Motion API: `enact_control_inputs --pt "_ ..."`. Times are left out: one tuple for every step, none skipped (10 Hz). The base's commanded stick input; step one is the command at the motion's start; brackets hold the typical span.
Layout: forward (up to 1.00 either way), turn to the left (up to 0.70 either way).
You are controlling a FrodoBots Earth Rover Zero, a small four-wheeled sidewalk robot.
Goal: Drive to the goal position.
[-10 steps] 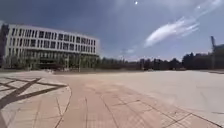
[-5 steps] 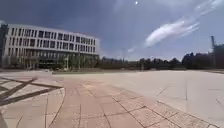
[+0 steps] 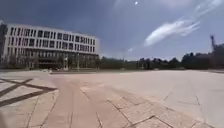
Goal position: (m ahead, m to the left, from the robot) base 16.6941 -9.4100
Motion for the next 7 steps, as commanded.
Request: enact_control_inputs --pt "0.7 -0.01" --pt "0.7 -0.01" --pt "0.7 -0.01" --pt "0.7 -0.01" --pt "0.7 -0.01" --pt "0.7 -0.01" --pt "0.7 -0.03"
